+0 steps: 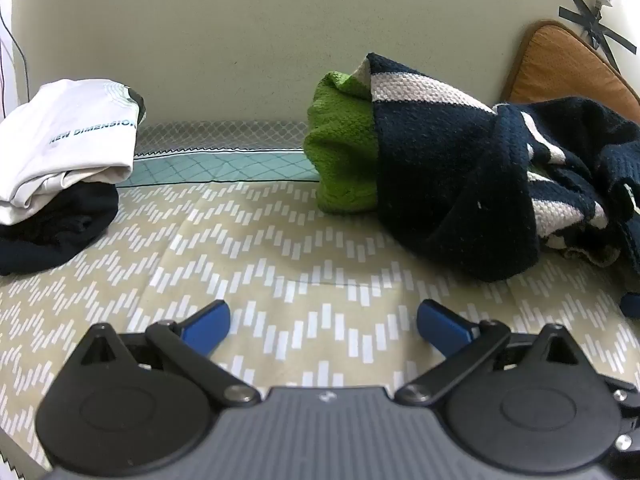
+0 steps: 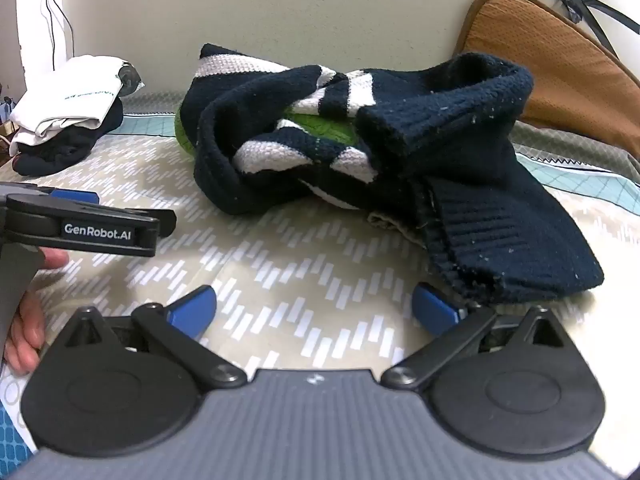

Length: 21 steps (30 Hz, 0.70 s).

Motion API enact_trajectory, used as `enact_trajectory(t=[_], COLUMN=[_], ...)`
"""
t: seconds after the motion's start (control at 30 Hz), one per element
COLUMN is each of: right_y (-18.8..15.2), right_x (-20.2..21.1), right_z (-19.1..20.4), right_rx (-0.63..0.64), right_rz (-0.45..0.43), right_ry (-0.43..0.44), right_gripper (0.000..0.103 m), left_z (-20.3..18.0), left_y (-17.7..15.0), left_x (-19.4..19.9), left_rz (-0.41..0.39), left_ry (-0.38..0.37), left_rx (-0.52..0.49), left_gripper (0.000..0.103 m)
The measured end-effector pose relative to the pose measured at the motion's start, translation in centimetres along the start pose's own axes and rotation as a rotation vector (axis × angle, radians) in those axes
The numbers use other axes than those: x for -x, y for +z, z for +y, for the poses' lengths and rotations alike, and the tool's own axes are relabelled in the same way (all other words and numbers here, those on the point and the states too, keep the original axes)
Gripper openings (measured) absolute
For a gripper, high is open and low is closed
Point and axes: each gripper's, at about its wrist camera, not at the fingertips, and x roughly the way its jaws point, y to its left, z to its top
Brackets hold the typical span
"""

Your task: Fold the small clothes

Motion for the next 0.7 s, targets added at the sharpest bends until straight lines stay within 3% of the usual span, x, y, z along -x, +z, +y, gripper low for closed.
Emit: enact_trajectory(t=[0.7], right_y=[-0.07], right_x=[0.31], right_z=[-0.64], right_rx=[-0.037], right_rz=[-0.018], right_ry=[0.022], right_gripper=[0.103], left_z=[0.06], left_y=[-0.26], left_x=[0.38], left_rz=[-0.009], left_ry=[-0.034], left_rx=[-0.006], left_gripper=[0.103])
